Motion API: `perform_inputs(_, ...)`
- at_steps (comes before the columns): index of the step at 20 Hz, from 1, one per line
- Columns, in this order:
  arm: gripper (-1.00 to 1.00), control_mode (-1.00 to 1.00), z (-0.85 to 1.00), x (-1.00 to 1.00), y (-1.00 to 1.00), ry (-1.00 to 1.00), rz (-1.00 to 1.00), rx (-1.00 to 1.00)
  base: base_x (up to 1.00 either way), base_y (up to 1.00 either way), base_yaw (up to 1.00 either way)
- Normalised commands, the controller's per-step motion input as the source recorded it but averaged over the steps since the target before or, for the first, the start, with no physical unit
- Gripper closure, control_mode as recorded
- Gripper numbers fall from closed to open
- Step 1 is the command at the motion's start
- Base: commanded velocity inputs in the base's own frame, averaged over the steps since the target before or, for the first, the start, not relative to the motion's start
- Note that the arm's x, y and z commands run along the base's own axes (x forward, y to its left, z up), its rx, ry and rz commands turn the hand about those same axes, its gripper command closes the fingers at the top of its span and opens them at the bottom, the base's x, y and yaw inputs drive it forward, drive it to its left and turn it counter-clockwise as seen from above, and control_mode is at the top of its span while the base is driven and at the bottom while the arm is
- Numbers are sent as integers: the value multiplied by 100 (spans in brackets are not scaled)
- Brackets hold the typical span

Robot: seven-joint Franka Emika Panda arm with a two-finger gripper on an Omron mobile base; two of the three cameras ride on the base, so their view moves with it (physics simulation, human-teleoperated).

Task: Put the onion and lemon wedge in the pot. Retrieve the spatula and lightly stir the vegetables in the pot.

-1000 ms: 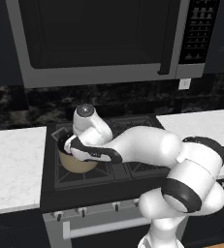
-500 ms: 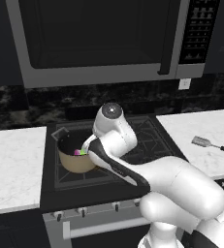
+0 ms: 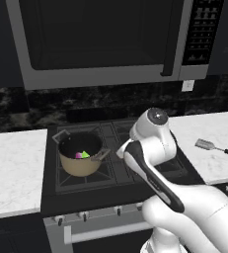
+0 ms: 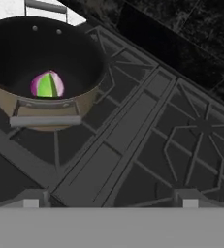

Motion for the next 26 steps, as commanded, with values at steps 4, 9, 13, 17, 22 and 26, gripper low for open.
perform_inputs(4,-100,-100,0,1,-100,5,-4,0,0,0,0)
perform_inputs(9,-100,-100,0,31,-100,15,-11,0,0,0,0)
perform_inputs(13,-100,-100,0,37,-100,15,-9,0,0,0,0)
perform_inputs(17,-100,-100,0,37,-99,17,-9,0,0,0,0)
perform_inputs(22,-100,-100,0,54,-84,22,-5,0,0,0,0)
perform_inputs(26,-100,-100,0,19,-86,14,-7,1,0,0,0)
